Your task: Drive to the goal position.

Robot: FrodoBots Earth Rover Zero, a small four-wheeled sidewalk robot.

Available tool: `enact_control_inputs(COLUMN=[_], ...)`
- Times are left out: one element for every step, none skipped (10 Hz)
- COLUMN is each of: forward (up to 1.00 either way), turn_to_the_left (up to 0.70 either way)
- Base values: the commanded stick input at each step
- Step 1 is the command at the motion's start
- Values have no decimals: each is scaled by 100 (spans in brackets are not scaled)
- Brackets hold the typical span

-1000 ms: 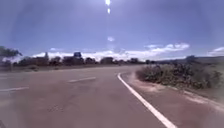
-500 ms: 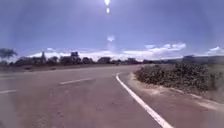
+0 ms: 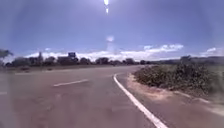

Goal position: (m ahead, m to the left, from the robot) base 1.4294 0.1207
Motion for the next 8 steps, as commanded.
enact_control_inputs(forward=[70, 70, 70, 70, 70, 70, 70, 70], turn_to_the_left=[0, 0, 0, 0, 0, 0, 0, 0])
